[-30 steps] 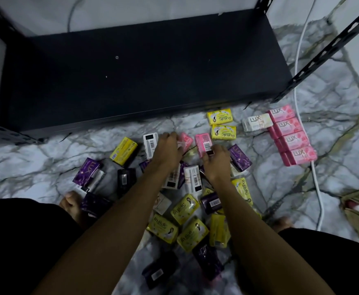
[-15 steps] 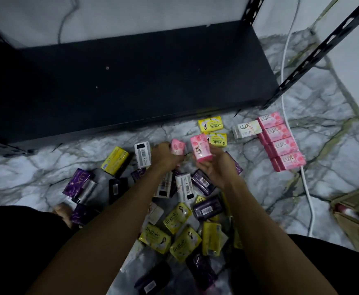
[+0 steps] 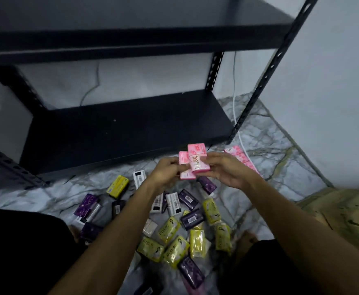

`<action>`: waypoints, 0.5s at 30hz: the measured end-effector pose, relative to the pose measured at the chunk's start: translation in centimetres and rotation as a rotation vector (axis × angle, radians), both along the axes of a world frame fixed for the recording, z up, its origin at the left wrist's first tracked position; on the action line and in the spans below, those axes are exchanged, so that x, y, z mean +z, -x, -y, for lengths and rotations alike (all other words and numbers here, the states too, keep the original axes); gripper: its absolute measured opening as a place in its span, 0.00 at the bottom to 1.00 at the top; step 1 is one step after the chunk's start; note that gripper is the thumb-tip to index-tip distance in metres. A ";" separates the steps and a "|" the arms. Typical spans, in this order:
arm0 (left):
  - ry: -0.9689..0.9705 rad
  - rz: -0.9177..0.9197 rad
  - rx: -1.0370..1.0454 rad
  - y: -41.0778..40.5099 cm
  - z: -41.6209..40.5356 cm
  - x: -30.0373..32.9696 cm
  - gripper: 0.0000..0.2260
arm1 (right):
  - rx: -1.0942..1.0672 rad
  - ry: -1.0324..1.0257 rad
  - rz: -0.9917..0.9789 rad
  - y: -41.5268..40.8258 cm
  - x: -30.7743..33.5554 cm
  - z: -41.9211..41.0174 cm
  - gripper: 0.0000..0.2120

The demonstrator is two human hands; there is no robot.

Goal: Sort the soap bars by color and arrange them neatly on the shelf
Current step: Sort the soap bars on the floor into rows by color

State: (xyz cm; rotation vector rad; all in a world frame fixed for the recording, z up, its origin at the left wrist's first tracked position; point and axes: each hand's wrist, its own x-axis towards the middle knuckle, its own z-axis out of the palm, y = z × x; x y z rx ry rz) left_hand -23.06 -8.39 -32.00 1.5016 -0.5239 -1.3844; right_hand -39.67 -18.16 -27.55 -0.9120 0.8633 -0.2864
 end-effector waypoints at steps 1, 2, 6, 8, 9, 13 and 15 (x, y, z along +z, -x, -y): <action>0.020 -0.021 -0.017 0.7 -0.1 1.2 0.13 | 0.035 0.035 -0.019 0.5 1.4 -0.1 0.10; 0.040 -0.046 -0.027 1.5 -0.1 2.3 0.13 | 0.058 0.073 -0.051 1.0 2.7 -0.2 0.11; 0.112 -0.192 -0.038 5.4 0.2 5.9 0.11 | 0.029 0.249 -0.241 4.2 6.9 0.6 0.09; 0.144 -0.233 -0.045 7.8 1.1 6.7 0.14 | 0.009 0.301 -0.315 6.3 8.3 1.2 0.09; 0.159 -0.239 -0.051 9.0 1.8 7.0 0.15 | 0.000 0.322 -0.347 7.5 8.6 1.7 0.10; 0.183 -0.216 -0.115 13.8 5.1 6.6 0.14 | -0.036 0.306 -0.386 12.4 8.4 3.8 0.11; 0.155 -0.202 -0.156 15.9 7.0 5.4 0.13 | -0.051 0.273 -0.396 15.0 7.4 4.9 0.11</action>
